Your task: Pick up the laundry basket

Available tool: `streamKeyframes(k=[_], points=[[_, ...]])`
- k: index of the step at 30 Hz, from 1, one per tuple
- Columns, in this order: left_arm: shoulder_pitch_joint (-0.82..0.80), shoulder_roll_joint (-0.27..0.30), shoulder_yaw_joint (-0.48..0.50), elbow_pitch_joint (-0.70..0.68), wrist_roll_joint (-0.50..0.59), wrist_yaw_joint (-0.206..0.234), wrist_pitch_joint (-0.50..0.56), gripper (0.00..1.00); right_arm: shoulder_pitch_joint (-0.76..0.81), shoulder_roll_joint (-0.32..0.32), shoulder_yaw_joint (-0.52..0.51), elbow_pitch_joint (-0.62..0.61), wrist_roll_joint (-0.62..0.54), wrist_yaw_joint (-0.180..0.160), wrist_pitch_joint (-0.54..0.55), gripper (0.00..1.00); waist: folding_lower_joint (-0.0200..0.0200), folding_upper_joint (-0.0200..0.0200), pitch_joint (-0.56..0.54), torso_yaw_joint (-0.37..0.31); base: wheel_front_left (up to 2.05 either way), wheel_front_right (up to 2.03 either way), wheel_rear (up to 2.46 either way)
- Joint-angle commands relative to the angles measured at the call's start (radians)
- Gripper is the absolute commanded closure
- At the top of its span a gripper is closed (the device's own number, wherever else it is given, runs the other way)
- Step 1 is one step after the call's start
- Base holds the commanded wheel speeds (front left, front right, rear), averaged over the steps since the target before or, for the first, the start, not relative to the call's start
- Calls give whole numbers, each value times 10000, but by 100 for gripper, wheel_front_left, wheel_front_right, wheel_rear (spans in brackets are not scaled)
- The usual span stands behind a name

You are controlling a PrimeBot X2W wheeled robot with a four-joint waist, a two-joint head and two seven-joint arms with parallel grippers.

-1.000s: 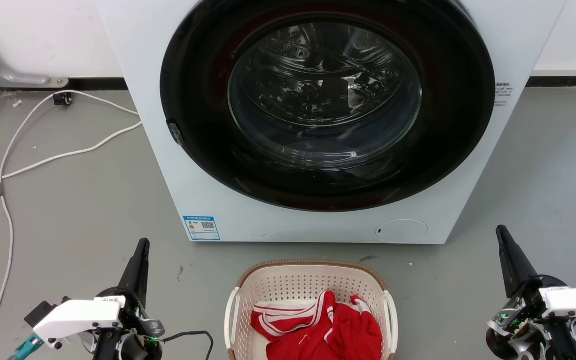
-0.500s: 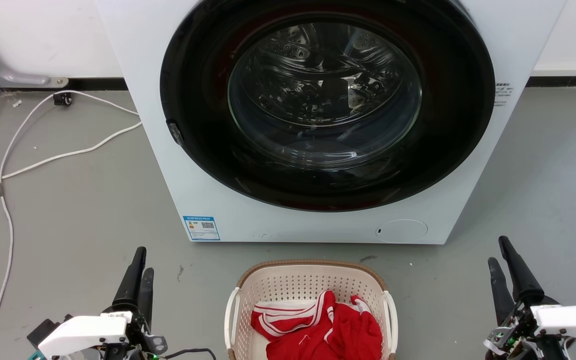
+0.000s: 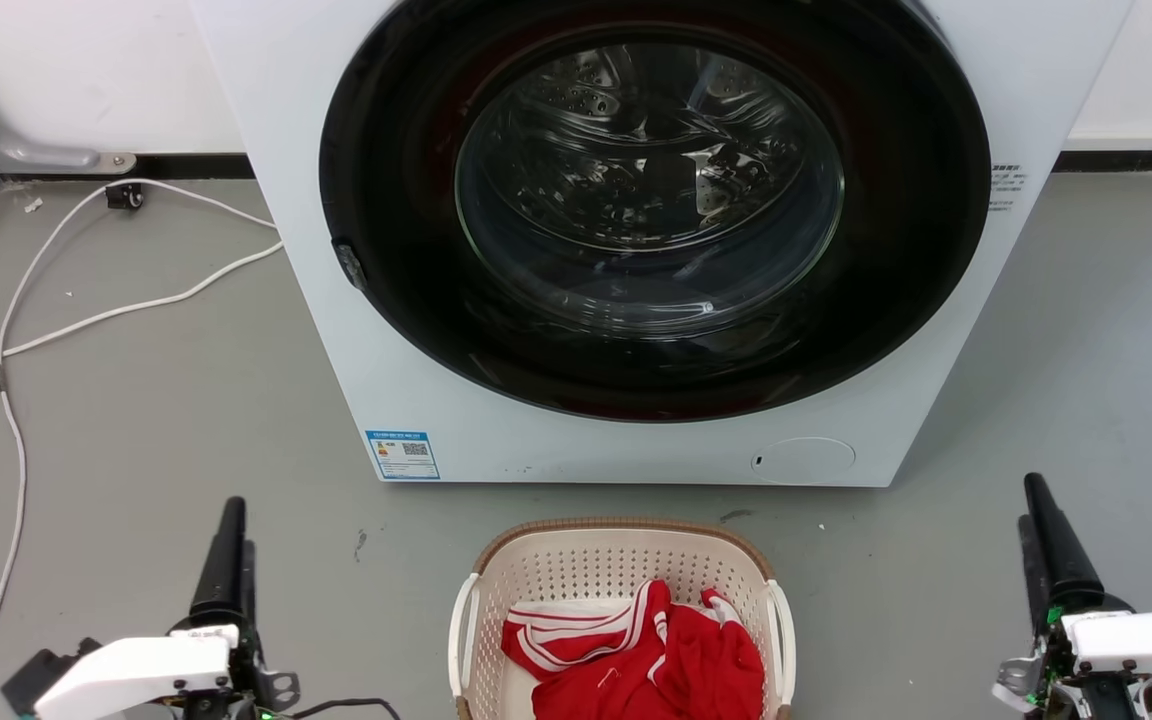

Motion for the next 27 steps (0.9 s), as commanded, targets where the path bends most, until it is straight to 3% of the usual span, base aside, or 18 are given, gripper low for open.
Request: streamKeyframes(k=[1, 15, 27], points=[[-140, 39, 214, -282, 390, 115, -117, 0, -242, -36, -78, -327, -546, 3, -113, 0, 0, 0, 11, 2, 0, 0, 0], [-160, 42, 406, -1950, 3028, 909, -608, 0, -371, -38, -182, -1803, -4308, 3, -609, 0, 0, 0, 104, 8, 0, 0, 0], [302, 42, -833, -2831, 6084, 442, -999, 0, -42, -41, 444, -2558, -7410, 3, -1008, 0, 0, 0, 125, 17, 0, 0, 0]])
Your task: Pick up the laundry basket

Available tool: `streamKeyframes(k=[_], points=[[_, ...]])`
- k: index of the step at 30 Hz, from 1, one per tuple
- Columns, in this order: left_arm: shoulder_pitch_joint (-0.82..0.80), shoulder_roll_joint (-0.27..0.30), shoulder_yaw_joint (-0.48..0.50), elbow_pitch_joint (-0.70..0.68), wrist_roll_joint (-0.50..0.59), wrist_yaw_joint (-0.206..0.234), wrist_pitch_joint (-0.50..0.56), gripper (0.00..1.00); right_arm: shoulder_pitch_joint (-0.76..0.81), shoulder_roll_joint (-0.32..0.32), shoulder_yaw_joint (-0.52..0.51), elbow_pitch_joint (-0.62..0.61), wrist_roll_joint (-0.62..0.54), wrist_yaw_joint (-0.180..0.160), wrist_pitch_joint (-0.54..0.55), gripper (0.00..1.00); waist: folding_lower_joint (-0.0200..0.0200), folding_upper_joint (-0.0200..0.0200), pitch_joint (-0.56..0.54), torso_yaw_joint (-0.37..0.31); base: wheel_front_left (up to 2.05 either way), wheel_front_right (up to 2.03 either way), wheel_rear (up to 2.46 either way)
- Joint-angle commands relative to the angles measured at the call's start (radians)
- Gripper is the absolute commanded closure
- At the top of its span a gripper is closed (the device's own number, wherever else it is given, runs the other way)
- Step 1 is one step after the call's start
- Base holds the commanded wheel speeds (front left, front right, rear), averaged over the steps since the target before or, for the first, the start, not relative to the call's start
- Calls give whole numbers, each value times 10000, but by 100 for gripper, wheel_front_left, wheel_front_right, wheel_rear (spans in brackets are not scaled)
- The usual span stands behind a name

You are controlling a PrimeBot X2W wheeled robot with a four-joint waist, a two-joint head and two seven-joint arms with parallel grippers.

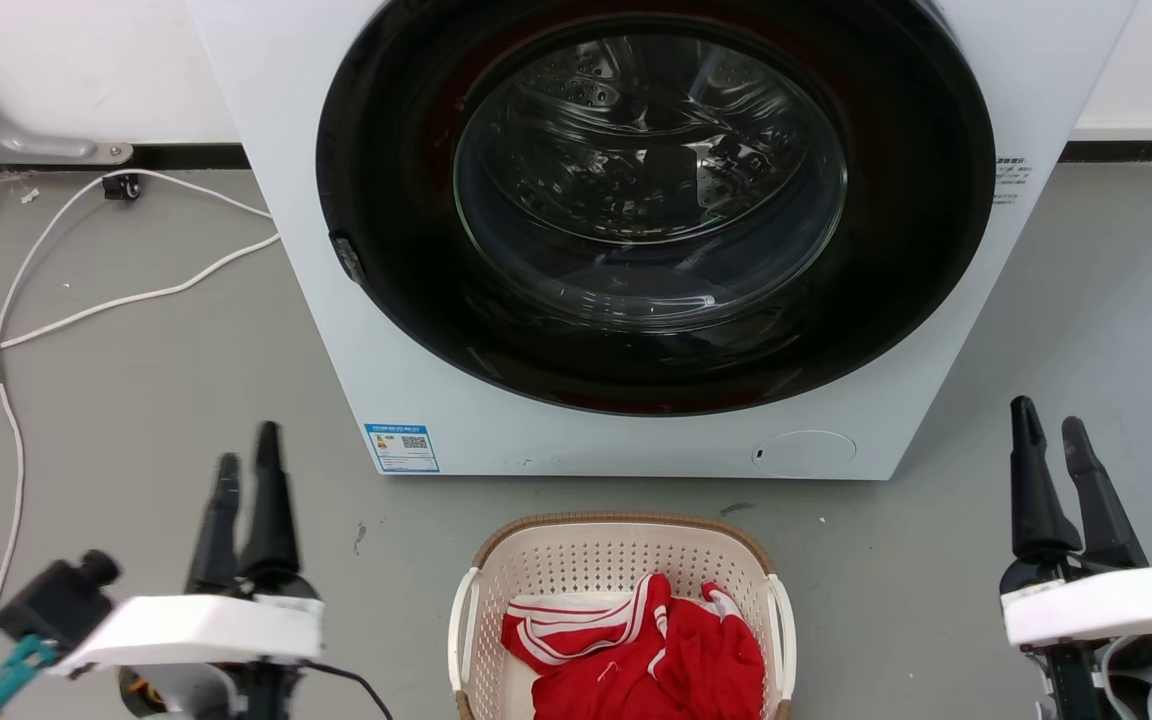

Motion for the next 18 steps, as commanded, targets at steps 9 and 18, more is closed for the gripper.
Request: streamKeyframes(k=[9, 18], points=[[100, 29, -982, -298, 2643, 85, -312, 0, 153, -45, 120, 21, -1644, 2, -346, 0, 0, 0, 8, -21, 0, 0, 0], [172, 377, -1788, -46, 4098, 440, -563, 0, 323, -45, 281, 431, -3217, 1, -592, 0, 0, 0, 0, -38, 0, 0, 0]])
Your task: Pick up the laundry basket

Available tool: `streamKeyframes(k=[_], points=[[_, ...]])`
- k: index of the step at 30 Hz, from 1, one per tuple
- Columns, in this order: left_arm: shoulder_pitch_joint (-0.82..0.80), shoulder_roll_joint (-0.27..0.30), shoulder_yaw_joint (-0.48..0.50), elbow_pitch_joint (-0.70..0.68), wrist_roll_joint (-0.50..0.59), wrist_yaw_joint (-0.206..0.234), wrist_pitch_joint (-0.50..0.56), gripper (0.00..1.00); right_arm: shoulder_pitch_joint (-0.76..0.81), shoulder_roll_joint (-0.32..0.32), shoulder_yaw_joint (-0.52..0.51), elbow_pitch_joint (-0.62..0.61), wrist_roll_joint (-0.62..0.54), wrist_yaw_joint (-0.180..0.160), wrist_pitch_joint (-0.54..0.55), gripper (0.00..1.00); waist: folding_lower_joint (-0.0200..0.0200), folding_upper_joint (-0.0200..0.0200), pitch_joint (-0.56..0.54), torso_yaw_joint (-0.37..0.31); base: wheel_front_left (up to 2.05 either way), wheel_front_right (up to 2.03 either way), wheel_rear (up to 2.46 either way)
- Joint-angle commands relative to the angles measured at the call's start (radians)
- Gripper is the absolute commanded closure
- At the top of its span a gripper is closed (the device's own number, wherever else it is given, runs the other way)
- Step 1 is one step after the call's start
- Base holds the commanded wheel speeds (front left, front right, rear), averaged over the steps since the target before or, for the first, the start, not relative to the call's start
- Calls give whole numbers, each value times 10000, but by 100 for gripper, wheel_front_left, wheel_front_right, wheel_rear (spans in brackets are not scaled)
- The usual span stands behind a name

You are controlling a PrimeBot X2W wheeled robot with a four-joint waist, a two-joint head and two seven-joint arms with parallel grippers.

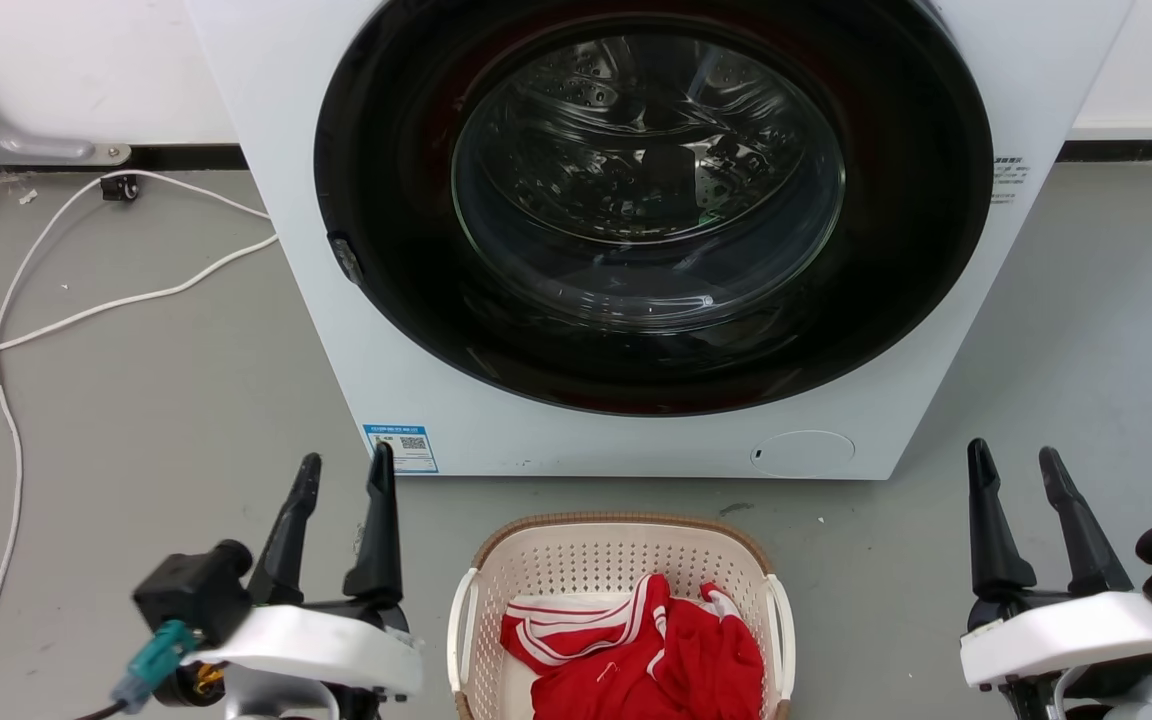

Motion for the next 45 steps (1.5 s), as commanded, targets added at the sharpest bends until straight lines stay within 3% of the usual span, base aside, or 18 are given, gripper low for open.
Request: streamKeyframes(k=[1, 18, 24, 28, 34, 39, 45], points=[[22, 156, -147, -27, 375, 101, -93, 0, 31, -44, -25, -45, -341, -1, -98, 0, 0, 0, -4, 1, 0, 0, 0], [-129, 1089, -1877, 71, 2170, 1236, -510, 0, 189, -46, 63, 164, -2090, 0, -510, 0, 0, 0, -41, -35, 0, 0, 0], [-125, 1143, -2095, 152, 2241, 1494, -645, 0, 219, -46, 125, 121, -2607, 0, -648, 0, 0, 0, -13, -59, 0, 0, 0], [1, 929, -1902, 128, 2022, 1360, -732, 0, 237, -46, 96, 177, -2701, -1, -730, 0, 0, 0, 34, -66, 0, 0, 0], [311, 271, -1012, 531, 1781, 600, -884, 0, 274, -46, 36, 533, -2204, -1, -887, 0, 0, 0, 120, -50, 0, 0, 0], [364, 97, -810, 834, 2415, 67, -986, 0, 232, -46, 11, 695, -2308, -1, -988, 0, 0, 0, 143, -44, 0, 0, 0], [367, -85, -697, 1011, 3068, -247, -1103, 0, 180, -47, 24, 673, -2743, -1, -1085, 0, 0, 0, 155, -29, 0, 0, 0]])
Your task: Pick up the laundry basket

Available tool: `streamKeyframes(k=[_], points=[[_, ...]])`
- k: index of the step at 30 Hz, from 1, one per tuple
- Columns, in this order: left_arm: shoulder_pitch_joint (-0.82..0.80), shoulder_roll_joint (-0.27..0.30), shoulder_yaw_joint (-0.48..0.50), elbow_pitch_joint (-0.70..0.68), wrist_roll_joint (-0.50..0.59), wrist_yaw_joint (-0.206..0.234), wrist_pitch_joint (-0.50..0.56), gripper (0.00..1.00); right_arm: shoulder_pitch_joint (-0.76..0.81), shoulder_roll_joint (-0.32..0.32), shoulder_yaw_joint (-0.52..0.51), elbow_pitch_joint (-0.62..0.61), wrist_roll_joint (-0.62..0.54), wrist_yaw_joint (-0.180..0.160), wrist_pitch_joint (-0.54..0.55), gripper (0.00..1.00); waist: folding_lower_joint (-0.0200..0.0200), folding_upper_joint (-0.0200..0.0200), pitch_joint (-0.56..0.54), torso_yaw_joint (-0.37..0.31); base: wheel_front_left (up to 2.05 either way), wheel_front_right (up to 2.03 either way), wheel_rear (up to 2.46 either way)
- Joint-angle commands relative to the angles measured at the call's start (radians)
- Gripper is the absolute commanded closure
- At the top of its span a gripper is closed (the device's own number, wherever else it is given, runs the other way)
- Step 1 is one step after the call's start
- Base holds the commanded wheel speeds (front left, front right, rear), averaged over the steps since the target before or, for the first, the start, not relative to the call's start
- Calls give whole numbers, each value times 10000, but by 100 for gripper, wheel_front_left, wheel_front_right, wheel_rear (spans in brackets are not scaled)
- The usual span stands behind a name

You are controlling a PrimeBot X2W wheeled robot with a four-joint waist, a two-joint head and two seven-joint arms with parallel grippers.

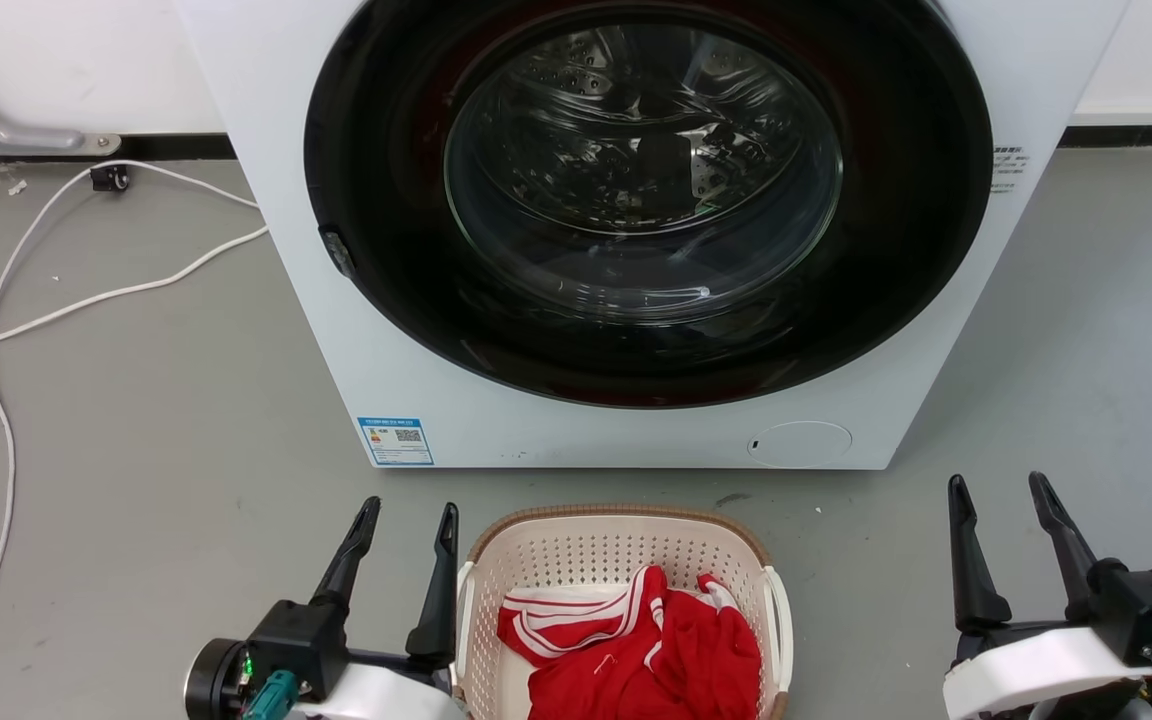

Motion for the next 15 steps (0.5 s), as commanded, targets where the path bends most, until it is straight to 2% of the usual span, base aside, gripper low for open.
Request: streamKeyframes(k=[1, 10, 15], points=[[1, -44, 32, -103, 309, -73, -94, 0, -51, -39, 12, -75, -217, -3, -72, 0, 0, 0, -1, 7, 0, 0, 0], [125, -132, -2, -204, 1228, -182, -237, 0, 9, -39, -16, -121, -720, -3, -216, 0, 0, 0, -20, 27, 0, 0, 0], [181, -165, 90, 39, 1129, -266, -232, 0, 45, -39, -9, -78, -611, -3, -209, 0, 0, 0, -54, 28, 0, 0, 0]])
